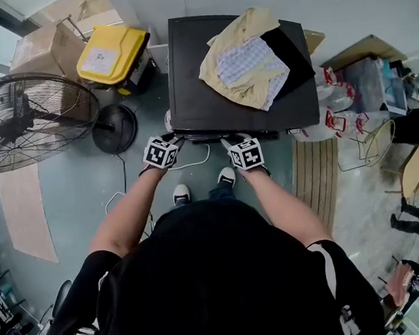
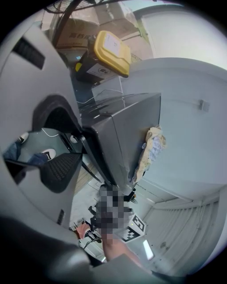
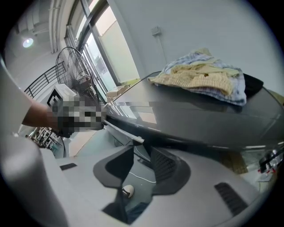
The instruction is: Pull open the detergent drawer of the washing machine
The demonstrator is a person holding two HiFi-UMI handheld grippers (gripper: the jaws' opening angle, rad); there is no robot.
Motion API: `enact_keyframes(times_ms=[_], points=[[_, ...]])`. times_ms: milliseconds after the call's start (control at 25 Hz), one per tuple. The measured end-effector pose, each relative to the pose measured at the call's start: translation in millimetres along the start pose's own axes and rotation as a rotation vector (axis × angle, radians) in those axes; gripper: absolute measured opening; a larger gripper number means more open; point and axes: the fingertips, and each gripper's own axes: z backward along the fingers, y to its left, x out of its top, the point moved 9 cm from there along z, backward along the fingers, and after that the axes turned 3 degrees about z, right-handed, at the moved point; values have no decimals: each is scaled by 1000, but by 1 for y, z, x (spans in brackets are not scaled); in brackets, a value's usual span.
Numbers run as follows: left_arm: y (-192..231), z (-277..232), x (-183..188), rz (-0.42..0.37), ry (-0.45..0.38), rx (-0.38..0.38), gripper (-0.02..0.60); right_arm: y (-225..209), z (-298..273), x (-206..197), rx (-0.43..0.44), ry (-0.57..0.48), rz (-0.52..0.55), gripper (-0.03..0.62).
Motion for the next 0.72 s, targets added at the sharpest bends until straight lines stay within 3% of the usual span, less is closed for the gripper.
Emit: enact_keyframes(times_ms=[720], points=[[0,5,-7,0,-4,-32,127,-1,2,-8,52,9,1,97]])
